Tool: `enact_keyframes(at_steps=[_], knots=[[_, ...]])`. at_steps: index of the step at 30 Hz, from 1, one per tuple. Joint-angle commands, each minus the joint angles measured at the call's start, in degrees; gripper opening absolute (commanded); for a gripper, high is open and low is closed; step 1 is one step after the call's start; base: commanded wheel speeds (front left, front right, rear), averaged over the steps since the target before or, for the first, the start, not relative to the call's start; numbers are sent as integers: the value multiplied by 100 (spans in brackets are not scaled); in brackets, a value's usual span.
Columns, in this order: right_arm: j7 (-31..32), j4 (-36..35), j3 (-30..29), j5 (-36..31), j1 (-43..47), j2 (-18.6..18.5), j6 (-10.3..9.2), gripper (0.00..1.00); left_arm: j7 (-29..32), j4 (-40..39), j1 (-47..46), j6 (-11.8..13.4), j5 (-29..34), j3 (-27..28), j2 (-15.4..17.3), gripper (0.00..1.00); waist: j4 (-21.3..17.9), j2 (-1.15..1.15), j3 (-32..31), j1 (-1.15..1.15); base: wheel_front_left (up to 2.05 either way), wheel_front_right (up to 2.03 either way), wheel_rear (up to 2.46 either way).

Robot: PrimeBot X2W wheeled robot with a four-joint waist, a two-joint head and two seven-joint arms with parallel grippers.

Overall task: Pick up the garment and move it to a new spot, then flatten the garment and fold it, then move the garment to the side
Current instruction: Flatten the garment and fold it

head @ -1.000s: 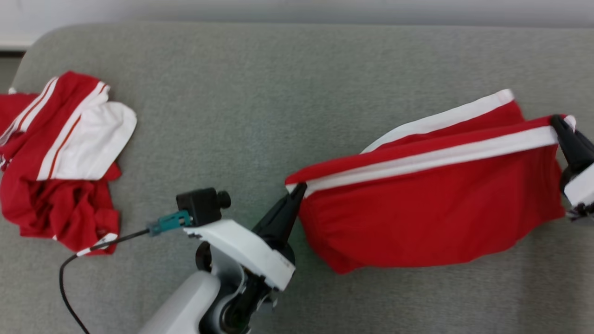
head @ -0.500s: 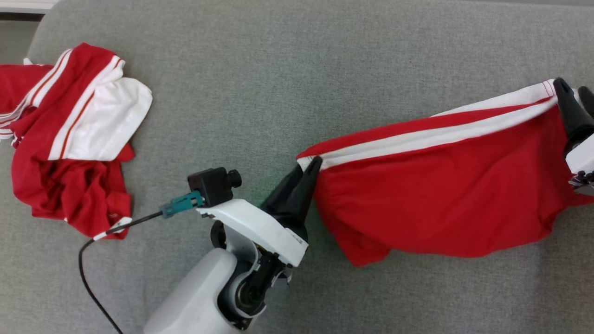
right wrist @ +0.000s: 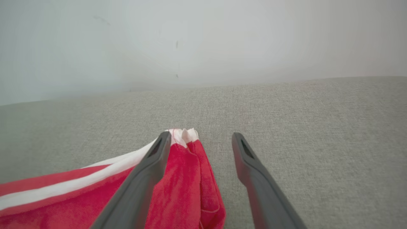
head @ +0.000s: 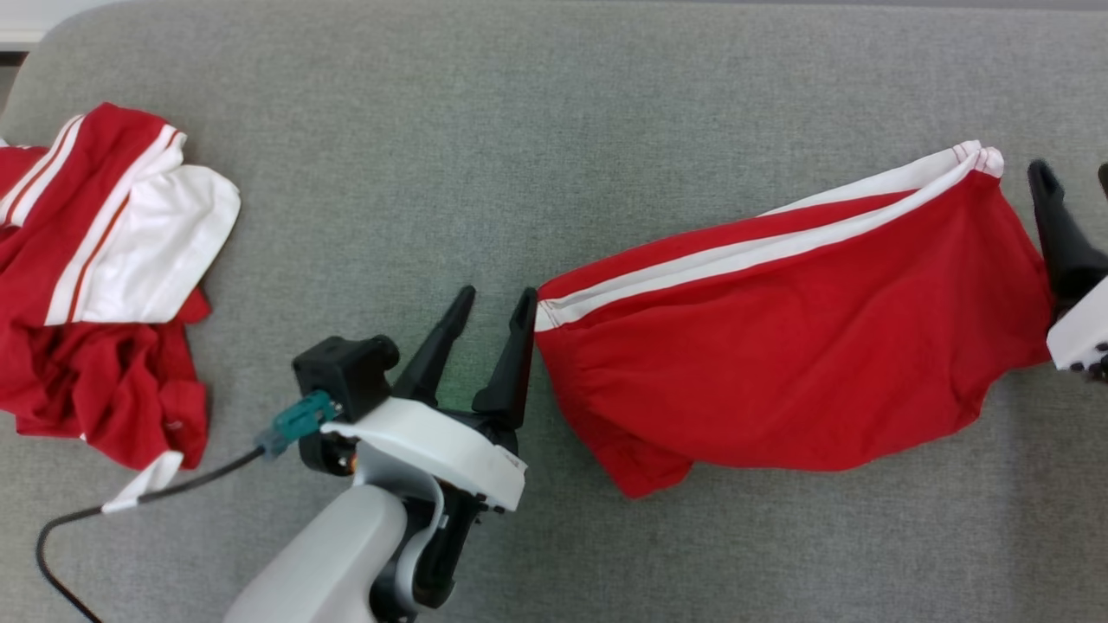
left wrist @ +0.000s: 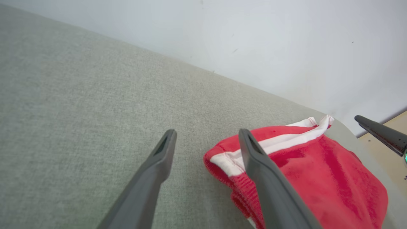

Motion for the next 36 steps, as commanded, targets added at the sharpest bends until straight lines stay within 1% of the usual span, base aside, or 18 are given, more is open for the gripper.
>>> enact_keyframes(at_steps=[1, 4, 6, 8, 11, 14, 18, 22, 23, 24, 25, 30, 36], knots=[[0, -5, 77, -62, 137, -90, -13, 100, -95, -112, 83, 61, 174, -5, 69, 100, -31, 0, -35, -1, 0, 0, 0], [125, 42, 286, -160, 292, -307, -14, 100, -256, -376, 135, 259, 713, -3, 242, 100, -43, 0, -74, -1, 0, 0, 0], [215, 73, 384, -123, 355, -397, -14, 100, -303, -552, 210, 386, 1000, 80, 244, 100, -32, 0, -81, -1, 0, 0, 0], [307, 124, 457, -105, 406, -484, -14, 100, -337, -704, 270, 459, 1229, 155, 225, 100, -1, 0, -71, -1, 0, 0, 0], [393, 197, 562, -49, 388, -564, -14, 100, -338, -987, 396, 508, 1670, 349, 134, 100, 59, 0, -34, -1, 0, 0, 0], [459, 334, 690, -104, 314, -632, -14, 100, -334, -1143, 586, 445, 2025, 533, 46, 100, 125, 0, -7, -1, 0, 0, 0], [583, 619, 774, -255, 222, -709, -14, 100, -335, -1213, 821, 288, 2362, 723, -111, 100, 226, 0, 12, -1, 0, 0, 0], [775, 882, 937, -109, 205, -580, -7, 100, -333, -1169, 1026, 56, 2593, 900, -298, 100, 317, 0, -41, -1, 0, 0, 0], [828, 907, 1003, -46, 214, -554, -3, 84, -333, -1155, 1057, -5, 2680, 939, -329, 100, 328, 0, -62, -1, 0, 0, 0], [836, 911, 1050, 12, 211, -528, 1, 21, -333, -1130, 1096, -63, 2747, 970, -368, 100, 329, 0, -84, -1, 0, 0, 0], [815, 919, 1066, 77, 202, -515, 1, 0, -334, -1078, 1175, -118, 2736, 1006, -432, 100, 322, 0, -105, -1, 0, 0, 0], [729, 885, 1083, 424, 246, -505, -5, 0, -334, -941, 1394, -369, 2905, 1201, -557, 100, 136, 0, -263, -1, 0, 0, 0], [556, 927, 787, 763, 450, -517, -7, 0, -334, -796, 1736, -558, 3096, 1442, -561, 100, -287, 0, -593, -1, 0, 0, 0]])
